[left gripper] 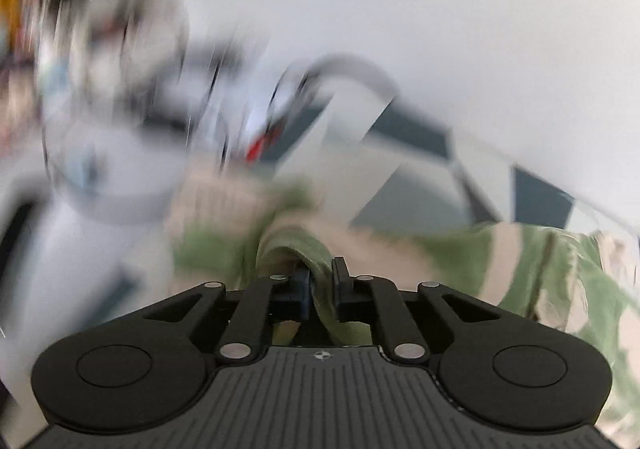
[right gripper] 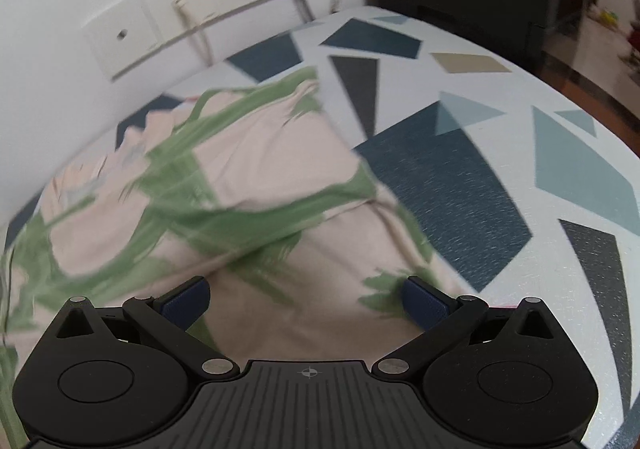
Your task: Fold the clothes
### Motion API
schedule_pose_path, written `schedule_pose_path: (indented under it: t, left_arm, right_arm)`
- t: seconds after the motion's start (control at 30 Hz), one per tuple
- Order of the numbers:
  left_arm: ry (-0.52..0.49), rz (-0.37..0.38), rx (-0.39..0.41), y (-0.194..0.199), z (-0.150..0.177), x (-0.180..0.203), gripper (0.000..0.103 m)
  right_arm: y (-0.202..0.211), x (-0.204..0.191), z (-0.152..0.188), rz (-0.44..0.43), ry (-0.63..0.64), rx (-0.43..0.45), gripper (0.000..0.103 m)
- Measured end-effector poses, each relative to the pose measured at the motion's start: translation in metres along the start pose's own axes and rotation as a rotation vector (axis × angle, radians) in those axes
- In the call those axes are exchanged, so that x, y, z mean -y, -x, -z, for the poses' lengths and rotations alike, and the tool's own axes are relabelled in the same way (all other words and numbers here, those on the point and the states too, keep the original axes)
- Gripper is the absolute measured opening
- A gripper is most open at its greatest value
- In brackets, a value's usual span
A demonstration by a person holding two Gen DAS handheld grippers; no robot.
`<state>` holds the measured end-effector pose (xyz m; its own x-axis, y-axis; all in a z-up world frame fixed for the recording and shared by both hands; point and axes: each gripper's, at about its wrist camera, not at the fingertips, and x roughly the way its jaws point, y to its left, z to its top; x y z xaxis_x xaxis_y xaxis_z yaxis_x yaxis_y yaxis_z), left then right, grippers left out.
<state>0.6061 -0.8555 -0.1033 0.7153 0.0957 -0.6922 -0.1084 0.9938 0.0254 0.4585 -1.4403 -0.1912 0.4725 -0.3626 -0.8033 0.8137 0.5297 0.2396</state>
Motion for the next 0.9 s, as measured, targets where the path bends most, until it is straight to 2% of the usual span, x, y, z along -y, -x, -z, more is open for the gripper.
schedule_pose_path:
  t: [0.03,0.1,0.2,0.23,0.27,0.3,0.33,0.37,0.4,0.43,0.57,0.7,0.73,0.9]
  left_arm:
    - [-0.087,0.003,0.067,0.013,0.001,0.018,0.011]
    - [-0.286,0.053,0.181,0.035,0.014,0.059,0.011]
    - [-0.599,0.236,0.238,0.059,0.058,0.121,0.015]
    - [-0.680,0.305,0.207,0.062,0.075,0.134,0.022]
    - [-0.760,0.375,0.174,0.064,0.092,0.147,0.038]
    - [-0.839,0.417,0.132,0.063,0.107,0.158,0.049]
    - [-0.902,0.427,0.100,0.060,0.120,0.165,0.066]
    - [-0.946,0.413,0.093,0.059,0.130,0.168,0.069]
    - [-0.966,0.395,0.128,0.061,0.135,0.165,0.071]
    - [-0.986,0.377,0.164,0.064,0.140,0.162,0.078]
    - [-0.960,0.346,0.142,0.063,0.128,0.135,0.080]
    - [-0.881,0.263,0.082,0.049,0.122,0.095,0.080]
    - [-0.862,0.243,0.059,0.044,0.121,0.085,0.077]
    - [-0.670,0.256,0.048,0.026,0.110,0.051,0.067]
  right_arm:
    - [0.001,0.004,-0.002,0.001,-0.016,0.007,0.102]
    - [0.004,0.013,-0.004,0.010,-0.042,0.020,0.102]
    - [0.006,0.027,-0.005,0.038,-0.065,0.029,0.102]
    - [0.006,0.031,-0.004,0.050,-0.067,0.030,0.102]
    - [0.006,0.035,-0.003,0.061,-0.068,0.030,0.102]
    - [0.007,0.038,-0.003,0.070,-0.072,0.029,0.102]
    - [0.007,0.039,-0.002,0.070,-0.072,0.027,0.102]
    - [0.007,0.040,-0.002,0.068,-0.072,0.025,0.102]
    - [0.008,0.041,-0.002,0.065,-0.071,0.023,0.102]
    - [0.009,0.040,-0.002,0.060,-0.062,0.025,0.102]
    - [0.015,0.019,-0.006,0.003,0.011,0.049,0.102]
    - [0.022,-0.028,-0.012,-0.153,0.133,0.066,0.102]
    - [0.024,-0.048,-0.013,-0.193,0.199,0.079,0.101]
    - [0.039,-0.160,-0.006,-0.398,0.607,0.176,0.099]
